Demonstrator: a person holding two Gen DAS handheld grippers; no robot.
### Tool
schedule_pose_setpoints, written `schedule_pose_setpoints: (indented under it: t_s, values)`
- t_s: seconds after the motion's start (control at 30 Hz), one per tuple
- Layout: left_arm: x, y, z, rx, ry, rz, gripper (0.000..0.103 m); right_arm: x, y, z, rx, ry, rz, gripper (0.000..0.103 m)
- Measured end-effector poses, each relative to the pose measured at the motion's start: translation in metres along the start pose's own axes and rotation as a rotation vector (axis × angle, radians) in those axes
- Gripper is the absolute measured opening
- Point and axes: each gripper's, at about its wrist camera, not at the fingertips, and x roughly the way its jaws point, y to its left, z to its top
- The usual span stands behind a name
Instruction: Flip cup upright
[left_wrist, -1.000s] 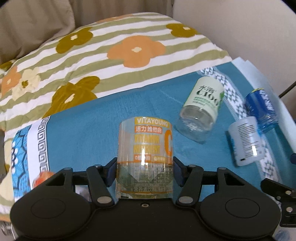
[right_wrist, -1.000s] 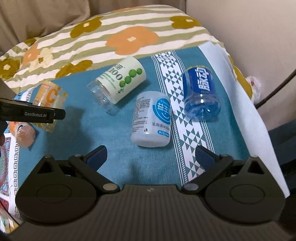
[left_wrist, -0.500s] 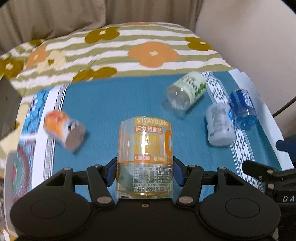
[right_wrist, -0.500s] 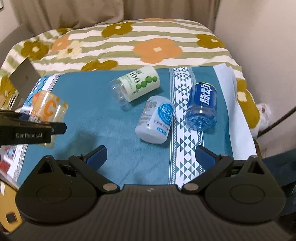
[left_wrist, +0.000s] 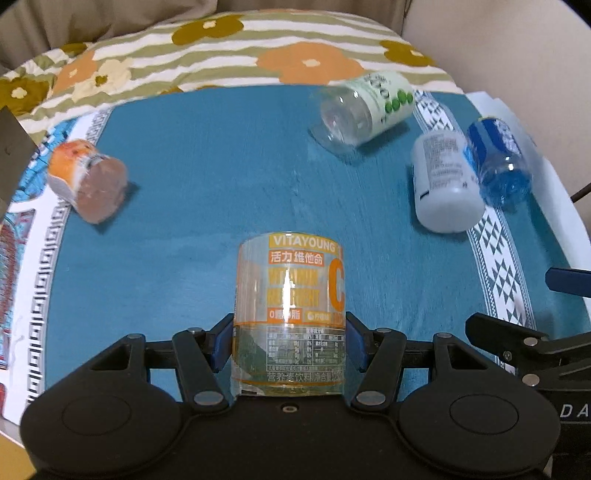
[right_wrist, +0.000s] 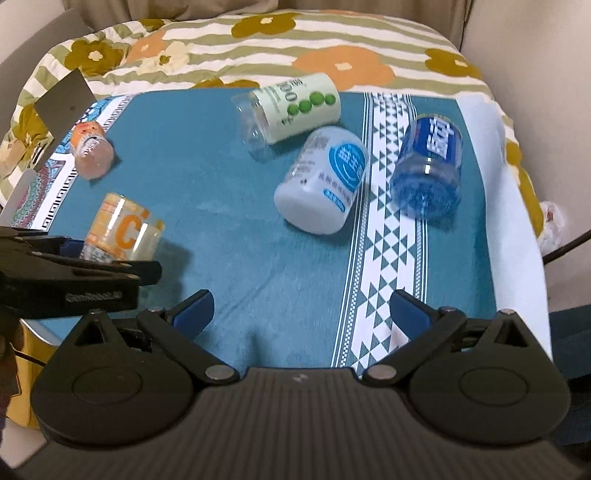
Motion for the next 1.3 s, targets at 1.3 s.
schedule_pose_setpoints:
  t_s: [1.3]
  values:
    - [-0.053,0.01,-0.011,0.026,-0.068,0.009,0.103,-0.023,-0.008,0.024,0.058,-0.018,0.007,0.103]
